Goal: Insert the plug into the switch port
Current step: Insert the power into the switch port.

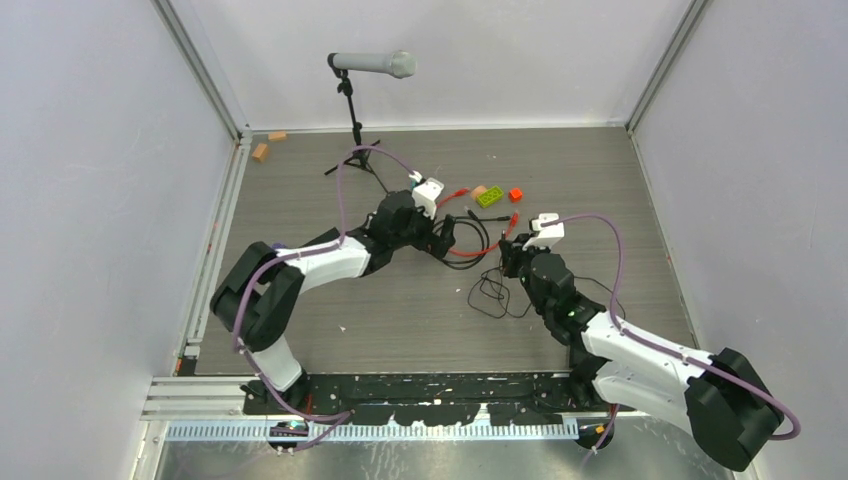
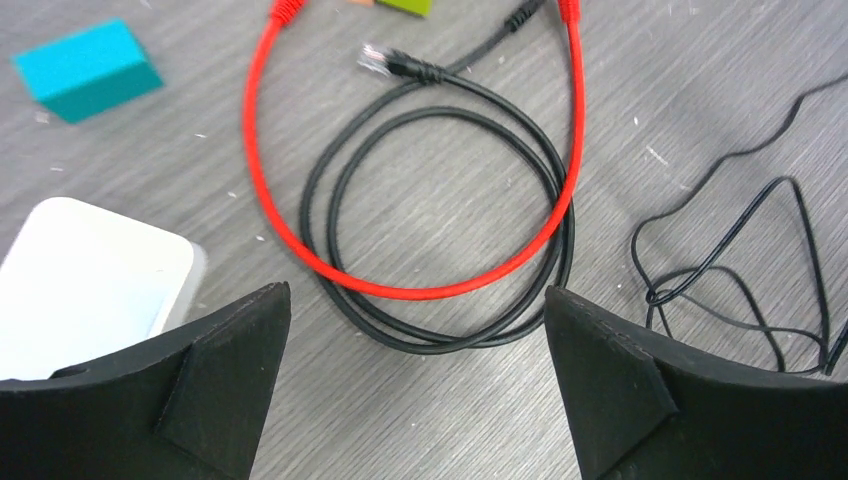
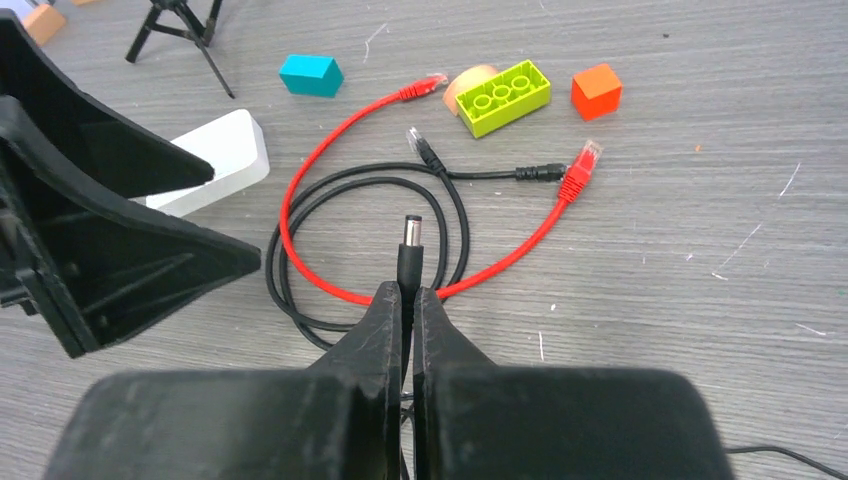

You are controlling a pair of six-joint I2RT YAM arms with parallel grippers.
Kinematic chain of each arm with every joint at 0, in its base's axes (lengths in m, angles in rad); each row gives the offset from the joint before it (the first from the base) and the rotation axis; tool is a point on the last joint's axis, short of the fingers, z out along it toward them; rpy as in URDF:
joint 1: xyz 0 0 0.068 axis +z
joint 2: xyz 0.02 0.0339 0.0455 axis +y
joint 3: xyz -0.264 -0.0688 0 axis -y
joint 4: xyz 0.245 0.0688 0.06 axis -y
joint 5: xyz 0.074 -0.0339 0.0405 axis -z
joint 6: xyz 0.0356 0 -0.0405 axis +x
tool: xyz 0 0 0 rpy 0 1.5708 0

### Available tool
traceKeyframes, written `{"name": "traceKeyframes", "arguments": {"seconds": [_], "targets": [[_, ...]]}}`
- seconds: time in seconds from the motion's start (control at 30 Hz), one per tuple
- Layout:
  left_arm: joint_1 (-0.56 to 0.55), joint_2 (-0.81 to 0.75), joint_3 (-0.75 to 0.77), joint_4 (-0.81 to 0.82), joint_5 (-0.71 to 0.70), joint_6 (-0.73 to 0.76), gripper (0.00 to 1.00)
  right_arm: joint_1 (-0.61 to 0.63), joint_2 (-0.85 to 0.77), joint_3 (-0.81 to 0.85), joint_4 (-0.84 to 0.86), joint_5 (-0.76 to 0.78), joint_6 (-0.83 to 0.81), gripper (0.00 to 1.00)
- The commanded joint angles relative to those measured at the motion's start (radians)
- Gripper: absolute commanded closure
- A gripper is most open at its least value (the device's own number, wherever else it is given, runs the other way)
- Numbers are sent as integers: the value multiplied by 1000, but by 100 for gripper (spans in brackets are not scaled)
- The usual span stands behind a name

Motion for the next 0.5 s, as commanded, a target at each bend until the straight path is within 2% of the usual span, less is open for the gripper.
{"name": "traceKeyframes", "arguments": {"seconds": [0.0, 0.1, 0.23, 0.47], "targets": [[11, -125, -4, -27, -93, 13, 0, -5, -67, 92, -72, -19, -6, 99], [29, -164, 61, -132, -213, 14, 0, -5, -103, 129, -165, -22, -7, 99], [85, -188, 165, -294, -273, -6, 0, -5, -135, 192, -319, -24, 4, 100], [198, -214, 245, -483, -354, -84, 0, -5, -121, 322, -601, -83, 48, 100]]}}
